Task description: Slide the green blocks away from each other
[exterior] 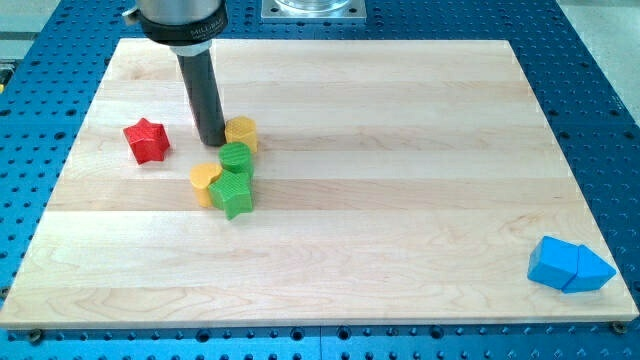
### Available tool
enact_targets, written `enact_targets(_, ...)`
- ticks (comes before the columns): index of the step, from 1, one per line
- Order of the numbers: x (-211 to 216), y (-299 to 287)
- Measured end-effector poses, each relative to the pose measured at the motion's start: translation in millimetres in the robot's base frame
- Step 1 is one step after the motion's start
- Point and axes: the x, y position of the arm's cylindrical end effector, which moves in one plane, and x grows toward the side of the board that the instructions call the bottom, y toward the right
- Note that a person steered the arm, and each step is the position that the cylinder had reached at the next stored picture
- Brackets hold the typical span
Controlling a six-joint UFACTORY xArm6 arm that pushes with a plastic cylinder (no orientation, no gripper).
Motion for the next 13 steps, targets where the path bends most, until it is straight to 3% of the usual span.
enact_targets(4, 86, -100)
enact_targets(5, 115, -99)
enact_targets(6, 121, -58)
enact_targets(9, 113, 15)
enact_targets(10, 80, 34)
enact_targets(13, 82, 24)
